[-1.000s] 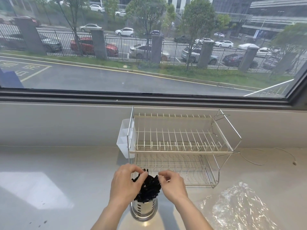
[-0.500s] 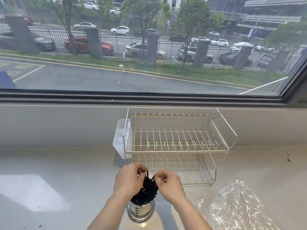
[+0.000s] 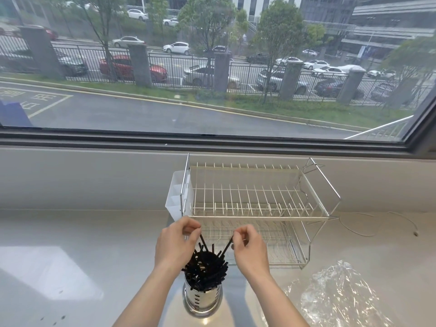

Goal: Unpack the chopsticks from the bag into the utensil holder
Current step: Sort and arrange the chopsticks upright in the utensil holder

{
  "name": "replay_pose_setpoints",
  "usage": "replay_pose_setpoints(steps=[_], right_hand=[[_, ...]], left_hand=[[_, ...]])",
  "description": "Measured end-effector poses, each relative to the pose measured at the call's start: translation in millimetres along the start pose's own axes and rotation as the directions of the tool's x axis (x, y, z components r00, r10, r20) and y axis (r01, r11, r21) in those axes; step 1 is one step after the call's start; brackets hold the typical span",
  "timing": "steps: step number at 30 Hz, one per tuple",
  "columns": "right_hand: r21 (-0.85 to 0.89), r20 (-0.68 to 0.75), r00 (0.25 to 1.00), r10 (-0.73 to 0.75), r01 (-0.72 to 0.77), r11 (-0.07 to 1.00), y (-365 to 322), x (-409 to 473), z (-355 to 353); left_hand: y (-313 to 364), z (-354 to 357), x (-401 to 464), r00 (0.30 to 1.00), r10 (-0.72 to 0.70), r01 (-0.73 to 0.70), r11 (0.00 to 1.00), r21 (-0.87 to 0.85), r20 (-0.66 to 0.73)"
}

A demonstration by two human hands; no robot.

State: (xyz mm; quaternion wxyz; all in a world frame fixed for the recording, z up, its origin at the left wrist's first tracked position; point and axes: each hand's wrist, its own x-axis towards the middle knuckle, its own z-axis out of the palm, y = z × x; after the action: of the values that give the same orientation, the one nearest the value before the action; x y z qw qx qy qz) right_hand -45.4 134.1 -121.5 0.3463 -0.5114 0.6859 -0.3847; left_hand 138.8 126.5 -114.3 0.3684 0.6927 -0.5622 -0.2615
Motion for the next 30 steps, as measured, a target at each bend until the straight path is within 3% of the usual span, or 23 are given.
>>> replay_pose_setpoints(steps=[5,9,17,22,27,30], right_hand=[[0.083,-0.254,0.964,-0.08,0.104,0.991,-14,5,-8],[0.166,-0.385,0.922,-0.042,0.113,0.98,-23,8,-15],[0.284,-0.484,0.873,0.063,0.089,0.955,-21,16,-31],[0.428,-0.428,0.889,0.161,0.043,0.903,-15,15,-32],[0.523,-0.249,0.954,0.168,-0.014,0.852,-13,8,-25],[0.516,-0.134,0.985,0.113,-0.028,0.856,-17,0,-19]], left_hand=[[7,-8,2,0.993,0.012,-0.026,0.993,-0.115,-0.12],[9,-15,2,0.987,0.004,-0.035,0.981,-0.189,-0.163],[7,-30,2,0.962,-0.064,-0.018,0.954,-0.299,-0.265],[2,-38,3,0.91,-0.18,-0.005,0.895,-0.446,-0.373],[7,-44,4,0.859,-0.396,-0.002,0.632,-0.775,-0.325],[11,-39,-1,0.865,-0.443,0.048,0.541,-0.84,-0.236]])
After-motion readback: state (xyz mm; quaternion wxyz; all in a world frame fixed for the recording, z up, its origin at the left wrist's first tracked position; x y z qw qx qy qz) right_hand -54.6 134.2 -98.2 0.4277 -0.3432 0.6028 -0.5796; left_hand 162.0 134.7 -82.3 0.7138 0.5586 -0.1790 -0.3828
